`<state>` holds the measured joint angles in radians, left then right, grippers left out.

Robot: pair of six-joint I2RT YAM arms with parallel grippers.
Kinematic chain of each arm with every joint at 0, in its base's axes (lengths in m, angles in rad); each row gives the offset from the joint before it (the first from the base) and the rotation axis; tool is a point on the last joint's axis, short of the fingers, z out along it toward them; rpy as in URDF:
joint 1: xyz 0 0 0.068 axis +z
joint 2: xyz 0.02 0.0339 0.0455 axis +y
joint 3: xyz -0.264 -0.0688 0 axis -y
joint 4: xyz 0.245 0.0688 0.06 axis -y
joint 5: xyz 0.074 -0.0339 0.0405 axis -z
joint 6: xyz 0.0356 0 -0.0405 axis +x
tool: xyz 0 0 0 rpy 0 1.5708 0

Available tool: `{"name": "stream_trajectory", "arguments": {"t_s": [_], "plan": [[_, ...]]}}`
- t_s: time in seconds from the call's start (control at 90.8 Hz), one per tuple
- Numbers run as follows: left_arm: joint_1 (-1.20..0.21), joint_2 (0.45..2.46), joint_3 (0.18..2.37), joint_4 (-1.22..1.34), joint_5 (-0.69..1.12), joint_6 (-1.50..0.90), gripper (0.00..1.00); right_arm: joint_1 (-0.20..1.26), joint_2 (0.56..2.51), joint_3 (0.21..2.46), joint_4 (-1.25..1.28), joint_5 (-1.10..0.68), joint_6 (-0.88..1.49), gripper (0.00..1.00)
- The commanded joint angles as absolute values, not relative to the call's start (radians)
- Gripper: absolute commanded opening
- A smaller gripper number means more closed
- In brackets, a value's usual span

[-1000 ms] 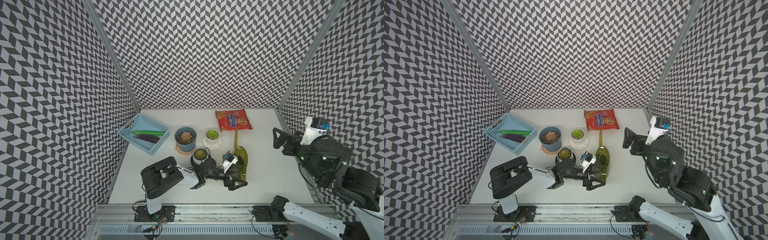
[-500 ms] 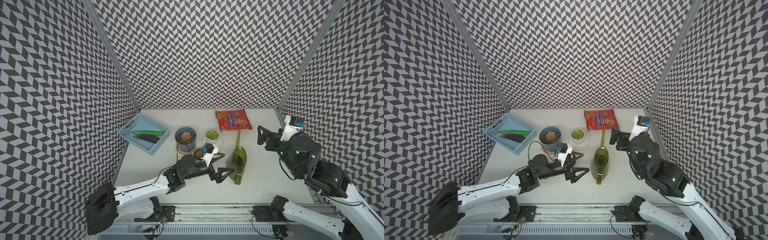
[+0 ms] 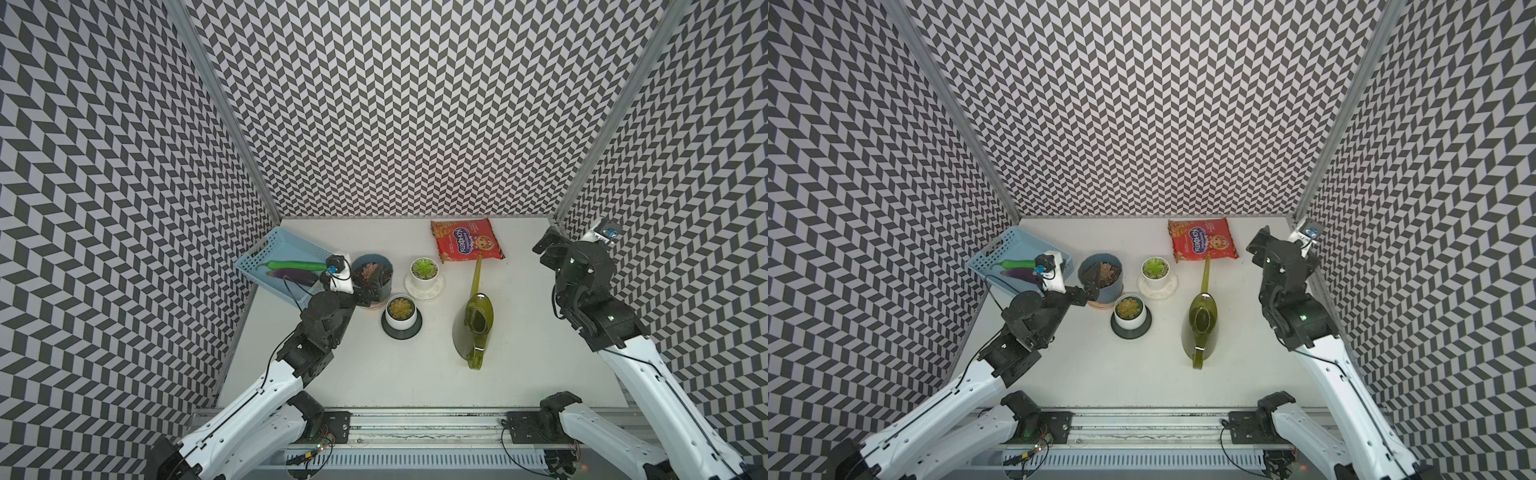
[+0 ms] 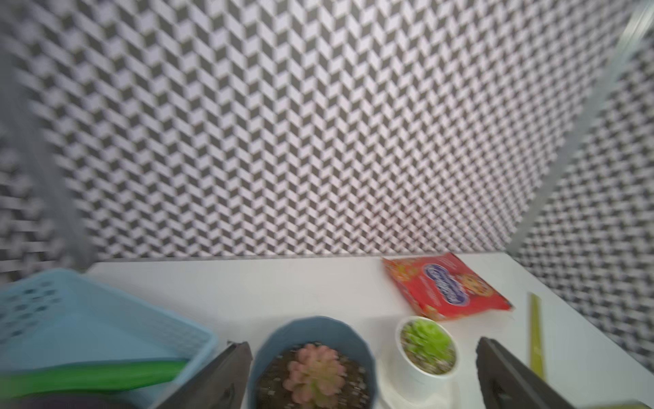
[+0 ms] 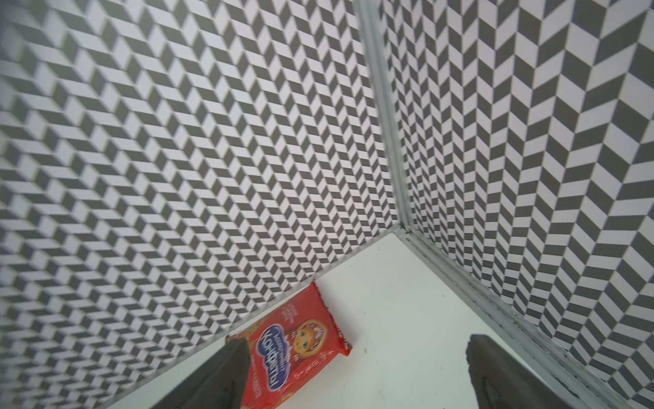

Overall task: Water the succulent around the soil edge
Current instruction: Reset both arms

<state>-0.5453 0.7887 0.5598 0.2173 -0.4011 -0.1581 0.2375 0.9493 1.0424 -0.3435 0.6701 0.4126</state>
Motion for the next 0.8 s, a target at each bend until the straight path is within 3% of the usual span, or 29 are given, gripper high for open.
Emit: {"name": "stream_trajectory", "arguments": {"t_s": [0.0,0.165,0.308,0.793], "plan": [[-0.404,0.750,0.463,0.338,-0.526,-0.113,1.00,0.111,0.970,0.961,-0.186,0.587,0.455,1.00],[-0.180,0.755,0.309,0.510,-0.501,-0.154,1.00,0.040,0.986,0.762,0.043,0.589,0.443,1.00],[-0.069,0.838,0.233,0.692,-0.432,-0.156,1.00,0.037,1.020,0.588,0.290,0.616,0.386,0.99],[0.016,1.306,0.091,1.306,-0.203,-0.084,1.00,0.041,1.234,0.387,0.704,0.488,0.306,1.00]]}}
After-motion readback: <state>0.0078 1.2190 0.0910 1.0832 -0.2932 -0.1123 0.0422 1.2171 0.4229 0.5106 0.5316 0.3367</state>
